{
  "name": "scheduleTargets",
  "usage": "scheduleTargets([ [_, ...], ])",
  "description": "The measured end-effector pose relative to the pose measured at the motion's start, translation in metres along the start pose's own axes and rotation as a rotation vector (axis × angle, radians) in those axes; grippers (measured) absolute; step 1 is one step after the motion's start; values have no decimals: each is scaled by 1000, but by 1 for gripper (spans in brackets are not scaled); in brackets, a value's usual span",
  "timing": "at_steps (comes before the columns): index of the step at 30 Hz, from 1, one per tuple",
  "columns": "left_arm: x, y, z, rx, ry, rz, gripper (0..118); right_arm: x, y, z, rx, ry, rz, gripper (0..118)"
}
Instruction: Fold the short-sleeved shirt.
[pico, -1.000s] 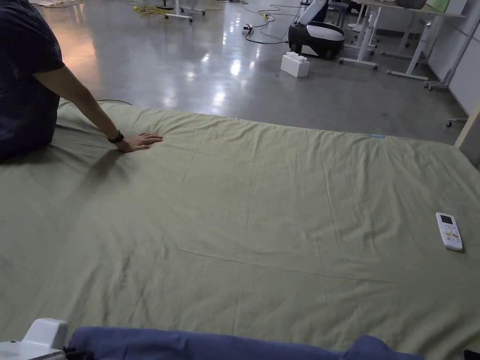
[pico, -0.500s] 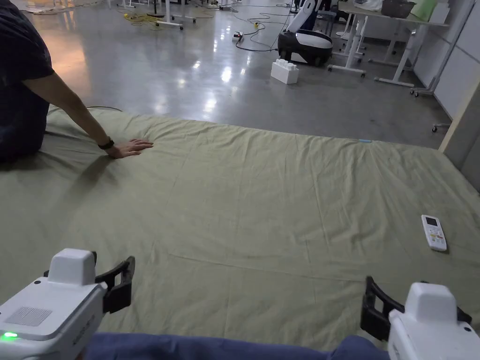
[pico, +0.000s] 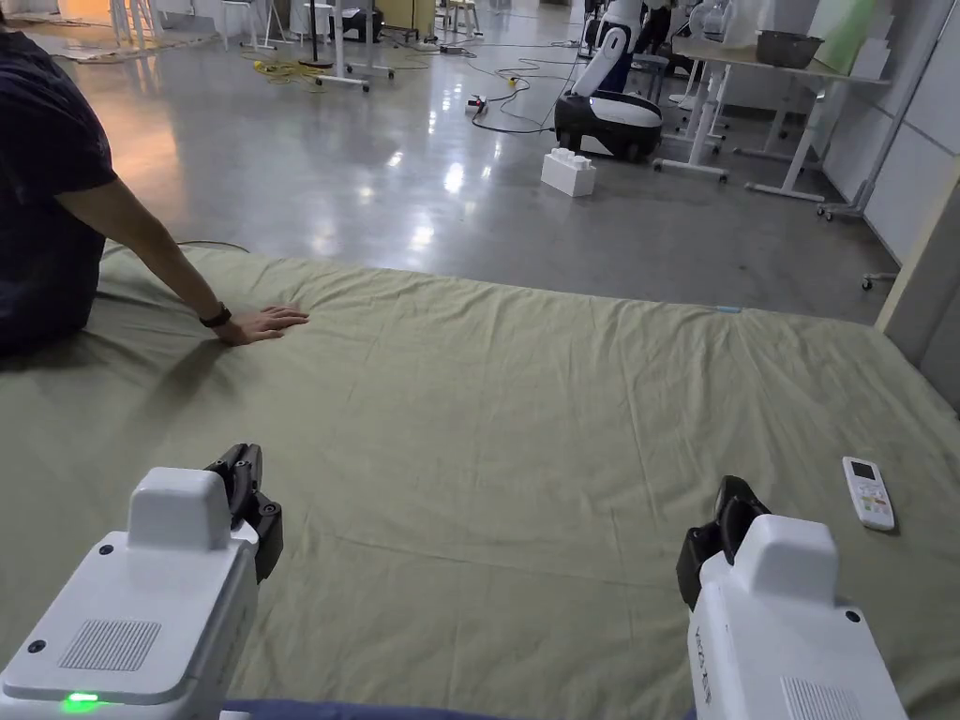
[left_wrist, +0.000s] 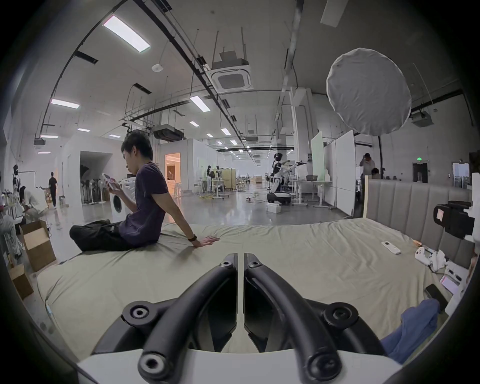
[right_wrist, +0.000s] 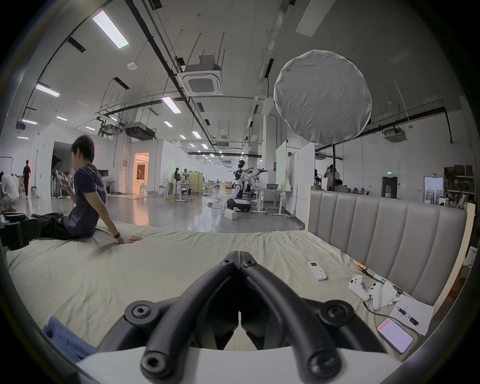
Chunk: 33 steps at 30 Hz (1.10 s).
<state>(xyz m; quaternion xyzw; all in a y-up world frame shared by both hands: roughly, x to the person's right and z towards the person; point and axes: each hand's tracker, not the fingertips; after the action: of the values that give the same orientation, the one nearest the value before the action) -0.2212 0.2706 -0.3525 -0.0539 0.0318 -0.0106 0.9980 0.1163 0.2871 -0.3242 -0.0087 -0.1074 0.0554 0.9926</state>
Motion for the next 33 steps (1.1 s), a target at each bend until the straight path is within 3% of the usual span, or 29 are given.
scheduleTargets([
  [7, -35, -5, -13, -94, -28, 49, 2, -2, 0, -5, -13, 25, 14, 1],
  [11, -72, -20, -24, -263, -67, 43, 2, -2, -2, -8, -27, 40, 41, 1],
  [16, -126, -57, -34, -502, -148, 132, 3, -3, -10, -11, -61, 54, 66, 1],
  [18, -141, -71, -35, -592, -148, 116, 13, -6, -14, -14, -93, 58, 89, 1],
  [20, -156, -84, -35, -626, -163, 146, 40, -7, -20, -16, -116, 72, 91, 1],
  [22, -172, -97, -34, -679, -235, 238, 78, -10, -25, -17, -143, 76, 95, 1],
  [23, -178, -103, -36, -710, -262, 275, 84, -12, -26, -17, -145, 78, 100, 1],
  [27, -200, -133, -44, -799, -393, 429, 86, -19, -33, -18, -182, 96, 108, 1],
  [33, -220, -176, -57, -894, -477, 626, 86, -28, -38, -18, -209, 115, 131, 1],
])
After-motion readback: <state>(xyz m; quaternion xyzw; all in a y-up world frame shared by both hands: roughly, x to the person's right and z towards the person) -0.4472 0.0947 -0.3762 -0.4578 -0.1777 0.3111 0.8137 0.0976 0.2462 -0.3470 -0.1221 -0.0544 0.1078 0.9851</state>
